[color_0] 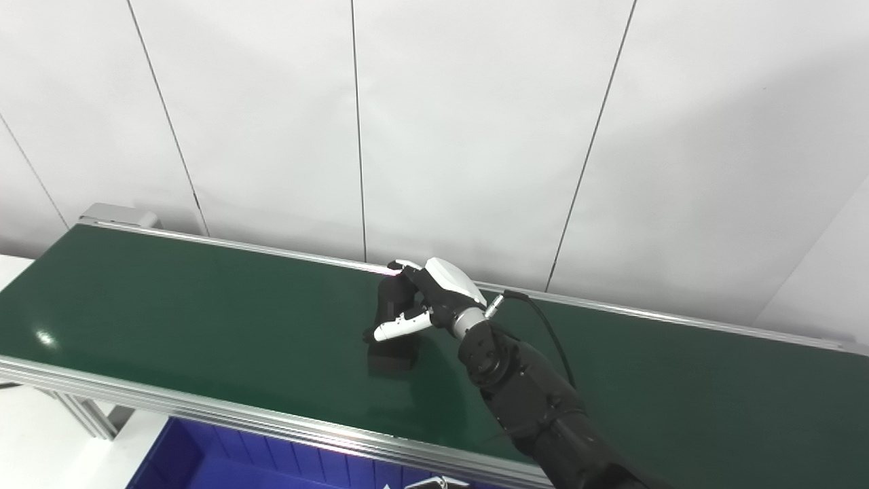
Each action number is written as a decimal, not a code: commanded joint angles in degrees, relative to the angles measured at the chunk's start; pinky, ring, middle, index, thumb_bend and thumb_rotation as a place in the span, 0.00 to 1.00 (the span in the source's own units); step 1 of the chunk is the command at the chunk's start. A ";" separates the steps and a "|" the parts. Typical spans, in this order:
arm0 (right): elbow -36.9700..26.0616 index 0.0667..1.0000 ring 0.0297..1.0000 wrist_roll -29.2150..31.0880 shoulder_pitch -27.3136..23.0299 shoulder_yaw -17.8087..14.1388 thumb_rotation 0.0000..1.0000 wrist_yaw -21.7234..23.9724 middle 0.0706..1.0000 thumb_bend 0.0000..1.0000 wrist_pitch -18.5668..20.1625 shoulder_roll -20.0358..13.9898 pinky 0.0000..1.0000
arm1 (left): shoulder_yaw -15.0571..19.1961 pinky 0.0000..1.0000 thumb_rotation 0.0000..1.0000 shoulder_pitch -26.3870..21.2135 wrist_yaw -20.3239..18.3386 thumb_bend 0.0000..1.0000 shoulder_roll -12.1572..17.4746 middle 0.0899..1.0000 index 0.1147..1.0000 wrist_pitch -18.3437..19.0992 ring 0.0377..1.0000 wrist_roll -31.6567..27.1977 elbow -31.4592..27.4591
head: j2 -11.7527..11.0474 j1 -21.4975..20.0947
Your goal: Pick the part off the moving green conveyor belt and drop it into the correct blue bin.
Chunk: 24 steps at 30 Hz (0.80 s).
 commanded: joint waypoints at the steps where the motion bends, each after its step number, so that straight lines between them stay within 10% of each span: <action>1: 1.28 0.91 0.81 -0.35 -4.62 0.38 0.39 -2.27 0.87 0.86 -3.28 1.87 0.67 | -0.58 0.59 0.31 0.61 0.33 0.88 -0.54 0.56 0.60 -2.32 0.57 0.23 -1.80 | 0.16 0.16; 7: 5.31 0.91 0.80 -0.87 -4.77 1.52 0.25 -3.76 0.88 0.72 -3.29 2.51 0.67 | -0.48 0.57 0.31 0.71 -0.05 0.87 -0.61 0.58 0.61 -2.32 0.58 -0.08 -1.65 | 0.52 -0.15; 11: 6.80 0.78 0.61 -1.37 -3.74 2.24 0.02 -7.49 0.69 0.61 -4.57 2.59 0.53 | -0.80 0.61 0.33 0.63 0.91 0.88 -0.18 0.57 0.61 -2.32 0.59 1.07 -2.01 | 0.82 -0.76; 15: 7.49 0.63 0.48 -2.04 -2.83 2.95 0.00 -10.78 0.58 0.49 -5.53 2.38 0.35 | -0.86 0.59 0.34 0.62 1.05 0.87 0.08 0.58 0.61 -2.32 0.58 1.13 -2.28 | 1.13 -0.91; 24: 5.50 0.46 0.45 -2.09 0.65 2.29 0.00 -19.47 0.52 0.49 -9.39 1.05 0.33 | -1.57 0.60 0.35 0.24 2.88 0.85 1.69 0.59 0.63 -2.32 0.59 1.91 -2.73 | 1.96 -2.25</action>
